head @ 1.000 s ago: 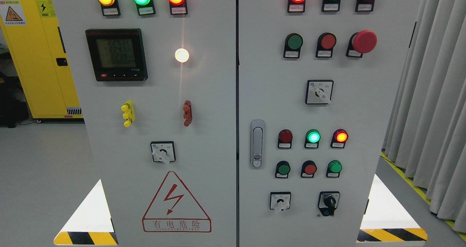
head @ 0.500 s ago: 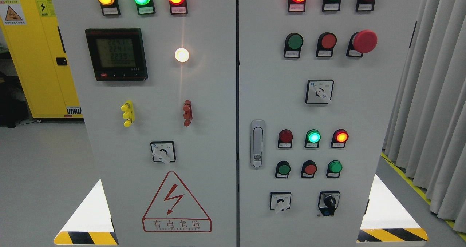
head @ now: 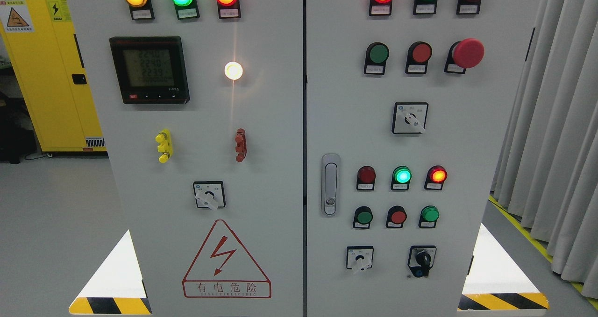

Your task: Press green start button

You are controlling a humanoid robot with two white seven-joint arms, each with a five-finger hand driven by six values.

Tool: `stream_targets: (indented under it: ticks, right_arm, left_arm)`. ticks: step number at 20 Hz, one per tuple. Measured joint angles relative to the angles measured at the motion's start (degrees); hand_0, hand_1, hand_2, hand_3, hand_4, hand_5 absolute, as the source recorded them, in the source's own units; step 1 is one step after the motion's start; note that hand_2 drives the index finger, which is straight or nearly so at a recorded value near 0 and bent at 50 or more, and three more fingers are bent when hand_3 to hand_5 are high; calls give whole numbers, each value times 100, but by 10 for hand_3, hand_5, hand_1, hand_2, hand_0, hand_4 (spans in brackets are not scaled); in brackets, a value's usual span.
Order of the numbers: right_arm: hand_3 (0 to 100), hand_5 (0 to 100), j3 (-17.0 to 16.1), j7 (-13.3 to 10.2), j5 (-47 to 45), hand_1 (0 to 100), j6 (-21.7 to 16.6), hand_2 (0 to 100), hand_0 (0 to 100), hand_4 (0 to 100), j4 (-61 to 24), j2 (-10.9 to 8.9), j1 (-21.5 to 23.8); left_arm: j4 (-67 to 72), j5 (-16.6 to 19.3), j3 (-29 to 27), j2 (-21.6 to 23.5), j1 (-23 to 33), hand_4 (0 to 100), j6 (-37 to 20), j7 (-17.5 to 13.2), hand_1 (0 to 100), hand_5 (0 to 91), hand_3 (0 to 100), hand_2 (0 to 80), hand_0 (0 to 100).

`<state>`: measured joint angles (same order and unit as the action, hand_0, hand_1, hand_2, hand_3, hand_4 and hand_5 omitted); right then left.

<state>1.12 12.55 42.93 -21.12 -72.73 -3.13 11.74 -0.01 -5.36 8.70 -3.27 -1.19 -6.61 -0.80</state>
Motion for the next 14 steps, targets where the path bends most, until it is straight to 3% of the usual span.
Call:
stream_targets:
  ticks: [1,2,3,6,8,14]
  right_arm:
    - [609,563,17,-91,164,592,-24,0,193,673,-211,-15,0]
    - [629,580,30,-225,323,595,-40,0,196,679,-410,-36,-3]
    - [708,641,42,-407,497,607,-52,0,205,735,-609,-58,-19]
    - [747,698,53,-744,928,630,-72,0,230,781,-1161,-117,-95]
    - [754,703,27,-849,1179,635,-75,0,246,791,-1496,-150,-187]
    - [764,712,-30,-946,1683,641,-76,0,264,804,-2331,-217,-663]
  left_arm:
    - [1,1,0,-23,-13,0,0,0,556,0,0,0,120]
    - [2,2,1,-45,-18,0,0,0,556,0,0,0,120]
    - [1,2,1,-68,-36,0,0,0,556,0,0,0,120]
    - [1,4,3,-119,-60,0,0,-3,556,0,0,0,120]
    - [2,5,4,-146,-64,0,0,-8,556,0,0,0,120]
    - [1,7,10,-200,-80,0,0,-27,556,0,0,0,120]
